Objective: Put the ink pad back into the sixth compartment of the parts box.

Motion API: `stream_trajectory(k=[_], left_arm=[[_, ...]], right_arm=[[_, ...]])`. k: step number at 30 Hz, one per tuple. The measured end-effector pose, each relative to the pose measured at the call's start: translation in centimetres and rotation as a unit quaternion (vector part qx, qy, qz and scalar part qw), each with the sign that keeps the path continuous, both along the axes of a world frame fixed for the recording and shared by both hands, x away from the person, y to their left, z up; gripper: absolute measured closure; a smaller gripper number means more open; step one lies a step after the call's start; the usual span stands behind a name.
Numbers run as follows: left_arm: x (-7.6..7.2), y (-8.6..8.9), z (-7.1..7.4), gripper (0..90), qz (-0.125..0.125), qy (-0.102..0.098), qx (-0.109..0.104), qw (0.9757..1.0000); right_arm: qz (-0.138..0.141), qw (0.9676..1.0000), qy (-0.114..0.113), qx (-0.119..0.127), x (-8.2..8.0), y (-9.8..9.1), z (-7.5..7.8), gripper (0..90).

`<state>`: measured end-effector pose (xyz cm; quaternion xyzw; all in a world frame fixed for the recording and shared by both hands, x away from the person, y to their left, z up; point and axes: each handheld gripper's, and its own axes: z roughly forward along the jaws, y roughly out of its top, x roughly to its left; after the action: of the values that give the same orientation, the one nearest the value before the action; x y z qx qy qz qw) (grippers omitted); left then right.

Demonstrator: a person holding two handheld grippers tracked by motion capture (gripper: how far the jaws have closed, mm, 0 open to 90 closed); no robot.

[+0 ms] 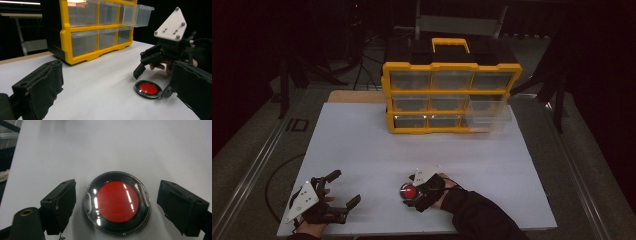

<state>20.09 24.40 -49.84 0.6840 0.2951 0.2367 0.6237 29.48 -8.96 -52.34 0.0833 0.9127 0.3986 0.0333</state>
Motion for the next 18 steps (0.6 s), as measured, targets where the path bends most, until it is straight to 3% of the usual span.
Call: stream_trajectory(k=[10,18], left_arm=[[0.01,0.00,-0.01,0.1,0.000,0.000,0.001,1.0000],[0.02,-0.11,-0.06,0.1,0.000,0.000,0.002,1.0000]], right_arm=[[0.001,0.9998,0.005,-0.021,0.16,0.46,-0.20,26.2],[-0.006,0.9999,0.002,-0.016,-0.05,0.35,-0.29,30.3]])
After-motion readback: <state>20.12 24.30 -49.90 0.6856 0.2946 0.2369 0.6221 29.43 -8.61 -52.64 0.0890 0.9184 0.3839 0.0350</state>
